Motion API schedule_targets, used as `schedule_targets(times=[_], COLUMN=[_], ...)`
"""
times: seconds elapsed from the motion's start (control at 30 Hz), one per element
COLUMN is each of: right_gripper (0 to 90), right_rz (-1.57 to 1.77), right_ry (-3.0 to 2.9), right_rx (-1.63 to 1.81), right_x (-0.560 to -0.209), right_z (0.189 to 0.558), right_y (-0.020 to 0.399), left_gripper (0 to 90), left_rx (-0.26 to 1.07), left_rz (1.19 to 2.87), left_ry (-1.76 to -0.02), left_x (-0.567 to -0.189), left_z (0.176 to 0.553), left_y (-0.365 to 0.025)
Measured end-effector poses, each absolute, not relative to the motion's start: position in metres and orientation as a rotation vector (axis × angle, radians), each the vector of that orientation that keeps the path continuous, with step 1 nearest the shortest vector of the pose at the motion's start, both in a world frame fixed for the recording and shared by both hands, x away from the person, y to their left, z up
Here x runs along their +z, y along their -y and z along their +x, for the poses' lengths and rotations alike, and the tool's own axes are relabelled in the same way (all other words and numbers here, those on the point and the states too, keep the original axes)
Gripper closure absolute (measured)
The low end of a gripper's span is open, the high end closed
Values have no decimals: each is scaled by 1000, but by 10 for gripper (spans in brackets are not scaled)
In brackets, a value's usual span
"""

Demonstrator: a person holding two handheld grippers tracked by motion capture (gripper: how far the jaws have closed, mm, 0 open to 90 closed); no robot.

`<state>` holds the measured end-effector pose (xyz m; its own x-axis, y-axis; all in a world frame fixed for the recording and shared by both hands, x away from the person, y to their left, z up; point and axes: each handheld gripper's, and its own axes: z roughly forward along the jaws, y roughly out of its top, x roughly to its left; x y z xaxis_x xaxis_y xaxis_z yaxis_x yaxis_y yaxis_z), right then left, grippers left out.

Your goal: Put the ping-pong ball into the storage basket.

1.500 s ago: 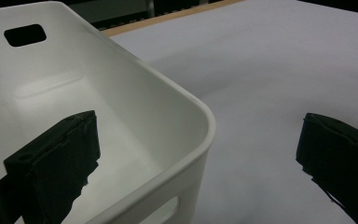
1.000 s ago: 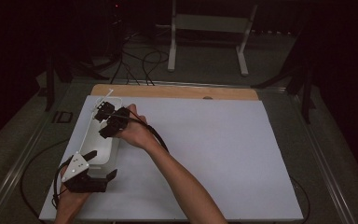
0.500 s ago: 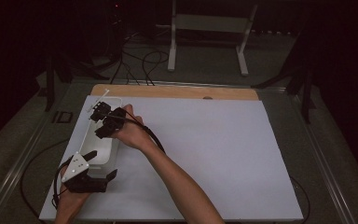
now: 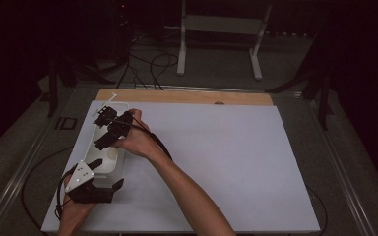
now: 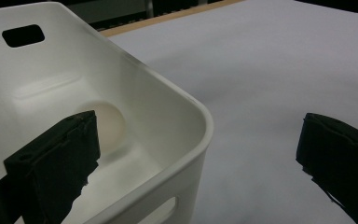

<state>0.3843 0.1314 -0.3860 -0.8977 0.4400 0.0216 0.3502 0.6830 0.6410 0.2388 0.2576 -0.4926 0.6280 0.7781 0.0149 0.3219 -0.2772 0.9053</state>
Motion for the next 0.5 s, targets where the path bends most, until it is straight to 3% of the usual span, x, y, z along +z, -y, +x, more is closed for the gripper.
schedule_targets(times=[0.5], right_gripper=[106], right_rz=[662], right_ry=[-2775], right_rx=[985], right_x=[-391], right_z=[385], right_y=[-119], left_gripper=[1], left_rx=[581], left_rz=[1865], left_ry=[-880], left_x=[-493], left_z=[239], left_y=[-257])
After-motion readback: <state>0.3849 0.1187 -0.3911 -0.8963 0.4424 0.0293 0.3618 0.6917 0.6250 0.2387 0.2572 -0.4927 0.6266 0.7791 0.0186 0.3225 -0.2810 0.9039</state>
